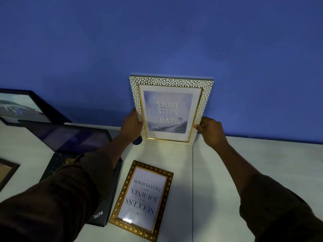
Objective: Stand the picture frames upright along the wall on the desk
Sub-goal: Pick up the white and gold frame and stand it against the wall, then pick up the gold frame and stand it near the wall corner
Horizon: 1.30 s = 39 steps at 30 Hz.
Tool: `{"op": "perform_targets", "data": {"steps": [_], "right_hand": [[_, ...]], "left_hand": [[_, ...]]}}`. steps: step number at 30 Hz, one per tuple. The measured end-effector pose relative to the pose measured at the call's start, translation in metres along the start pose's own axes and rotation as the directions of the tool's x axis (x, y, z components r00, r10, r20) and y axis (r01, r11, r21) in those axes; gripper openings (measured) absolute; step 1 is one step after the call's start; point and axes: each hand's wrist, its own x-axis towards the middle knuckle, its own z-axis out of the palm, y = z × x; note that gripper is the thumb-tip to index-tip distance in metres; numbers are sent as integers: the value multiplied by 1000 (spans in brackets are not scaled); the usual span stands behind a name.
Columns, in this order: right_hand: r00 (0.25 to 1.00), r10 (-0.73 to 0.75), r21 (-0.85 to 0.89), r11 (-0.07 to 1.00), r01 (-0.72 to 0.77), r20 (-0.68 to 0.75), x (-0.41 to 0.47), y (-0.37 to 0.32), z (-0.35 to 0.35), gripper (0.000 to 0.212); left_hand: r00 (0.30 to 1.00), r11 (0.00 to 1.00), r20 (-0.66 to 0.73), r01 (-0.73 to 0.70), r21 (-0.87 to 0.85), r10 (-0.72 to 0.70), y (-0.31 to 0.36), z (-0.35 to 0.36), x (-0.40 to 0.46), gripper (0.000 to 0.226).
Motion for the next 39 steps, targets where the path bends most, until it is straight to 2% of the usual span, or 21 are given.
{"op": "perform_targets", "data": {"steps": [5,10,13,19,22,26,31,33,39], "right_hand": [[996,70,20,997,-69,-49,-9,4,9,32],[982,182,89,980,-178,-45,-39,-1,24,55],[970,239,158,961,-229,-48,-69,-13,34,58],[962,273,161,951,-265,-24,-144,-32,73,49],[958,288,161,945,-286,13,-185,-40,103,42],[938,337,153,926,-346,84,-231,-43,146,31],[878,448,118,875,-470,171,-260,-42,180,40],[865,474,121,861,-495,165,-262,-43,187,42],[820,551,147,808,-570,155,-257,-40,193,56]], "left_hand": [[995,993,35,97,-70,-95,5,12,-11,60],[995,991,49,94,-98,-90,-5,18,-39,73],[989,987,110,109,-122,-95,-19,18,-66,84],[963,970,236,172,-169,-130,-66,17,-141,85],[936,965,305,225,-135,-176,-96,17,-176,83],[898,949,372,294,-114,-233,-130,17,-204,61],[867,910,393,388,-143,-308,-148,19,-215,54],[847,887,404,435,-156,-345,-154,23,-216,50],[853,877,359,454,-156,-378,-155,32,-212,39]]}}
